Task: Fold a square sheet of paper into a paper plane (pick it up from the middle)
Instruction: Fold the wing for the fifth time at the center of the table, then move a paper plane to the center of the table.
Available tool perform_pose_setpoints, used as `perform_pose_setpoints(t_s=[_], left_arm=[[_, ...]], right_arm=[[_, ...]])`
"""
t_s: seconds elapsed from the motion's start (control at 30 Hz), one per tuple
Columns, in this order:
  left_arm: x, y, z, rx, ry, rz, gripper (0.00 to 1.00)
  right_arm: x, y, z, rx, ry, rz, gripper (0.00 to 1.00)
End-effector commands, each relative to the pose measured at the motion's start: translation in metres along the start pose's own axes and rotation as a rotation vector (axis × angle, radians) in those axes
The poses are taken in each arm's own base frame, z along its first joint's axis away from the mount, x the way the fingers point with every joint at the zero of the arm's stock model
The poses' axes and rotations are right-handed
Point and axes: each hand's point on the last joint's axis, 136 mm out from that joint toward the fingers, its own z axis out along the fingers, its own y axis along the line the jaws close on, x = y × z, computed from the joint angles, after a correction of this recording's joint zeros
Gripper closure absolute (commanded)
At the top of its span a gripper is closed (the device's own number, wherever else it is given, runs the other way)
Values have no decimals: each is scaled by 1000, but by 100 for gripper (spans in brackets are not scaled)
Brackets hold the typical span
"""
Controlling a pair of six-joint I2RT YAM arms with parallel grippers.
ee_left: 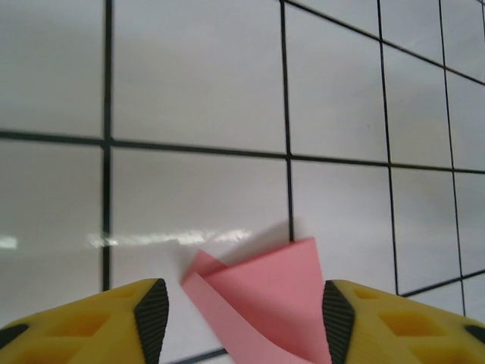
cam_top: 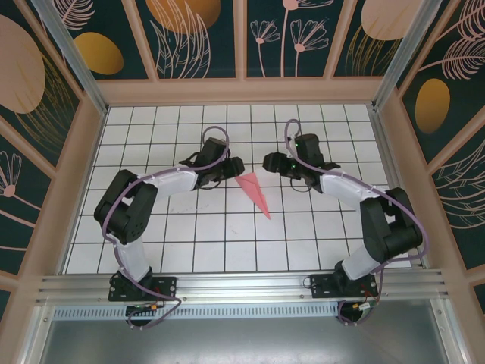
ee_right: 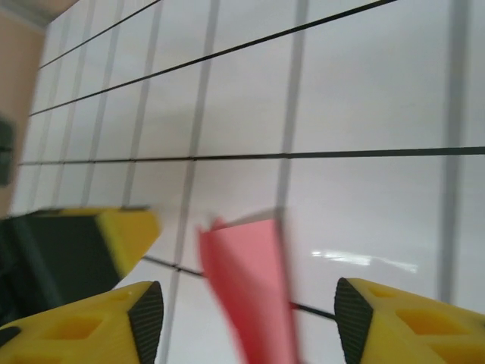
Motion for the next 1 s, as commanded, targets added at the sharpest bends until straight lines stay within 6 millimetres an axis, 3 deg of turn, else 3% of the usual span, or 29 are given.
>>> perform_pose_setpoints(t_s=[0.0,0.1,0.33,0.63,0.73,0.97], left_arm=[[13,-6,-1,-26,9,-29,37],[23,-17,5,-44,27,-9,32],[46,-17,10,-194,60,72,26],[64,-13,16,-303,139,192,22],[66,-7,13,-327,148,200,26],[63,-10,-2,-296,112,146,48]], right_arm=[[3,-43,-8,147,-46,20,33],[5,-53,-11,173,-61,39,31],[11,-68,-11,216,-68,61,31],[17,-69,-9,190,-46,90,31],[18,-69,-8,188,-41,95,32],[20,-70,-5,183,-29,104,32]])
